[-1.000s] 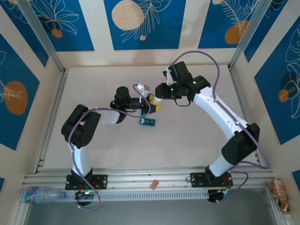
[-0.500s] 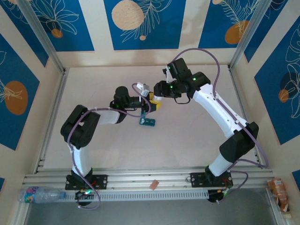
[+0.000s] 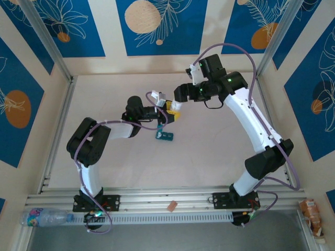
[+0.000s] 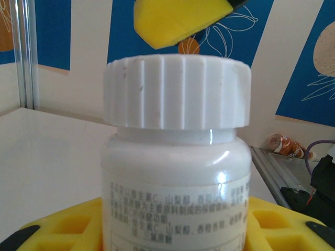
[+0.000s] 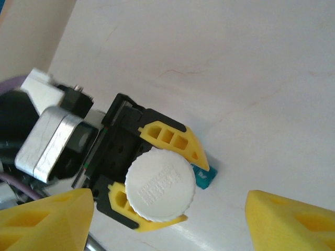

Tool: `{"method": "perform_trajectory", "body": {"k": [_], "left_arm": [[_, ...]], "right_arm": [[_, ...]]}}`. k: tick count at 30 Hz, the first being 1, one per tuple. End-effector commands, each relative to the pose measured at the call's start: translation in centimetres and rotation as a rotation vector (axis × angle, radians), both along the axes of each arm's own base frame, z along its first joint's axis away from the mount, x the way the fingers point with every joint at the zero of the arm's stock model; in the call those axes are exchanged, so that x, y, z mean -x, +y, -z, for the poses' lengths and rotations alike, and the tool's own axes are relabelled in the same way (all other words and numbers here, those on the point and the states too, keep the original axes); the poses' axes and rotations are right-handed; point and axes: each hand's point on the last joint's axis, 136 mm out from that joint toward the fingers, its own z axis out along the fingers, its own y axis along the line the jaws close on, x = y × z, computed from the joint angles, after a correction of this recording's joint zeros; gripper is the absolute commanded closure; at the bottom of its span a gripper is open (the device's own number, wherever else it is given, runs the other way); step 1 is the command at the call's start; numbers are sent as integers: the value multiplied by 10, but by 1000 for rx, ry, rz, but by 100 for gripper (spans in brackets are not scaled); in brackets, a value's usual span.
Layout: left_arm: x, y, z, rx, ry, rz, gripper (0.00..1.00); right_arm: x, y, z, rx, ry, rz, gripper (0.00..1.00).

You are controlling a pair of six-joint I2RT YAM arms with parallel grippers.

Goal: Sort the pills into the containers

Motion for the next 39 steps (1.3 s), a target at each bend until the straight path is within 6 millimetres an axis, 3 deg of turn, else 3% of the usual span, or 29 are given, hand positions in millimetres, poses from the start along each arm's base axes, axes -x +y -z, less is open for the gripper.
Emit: {"method": "perform_trajectory", "body": {"k": [1,9,32,39], "left_arm": [[7,2,-28,47,-76,32,100],[10,2,-30,51,-65,49,100],[9,1,-31,53,-61,52,100],[8,1,-31,54,-61,49,100]], "right_arm": [[15,5,-14,41,-152,-240,24],[-3,-3,-3,12,-151,-293,25],[-1,22,14,-33,-60,-374,36],[0,23,22,-27,-38,-370,56]]}}
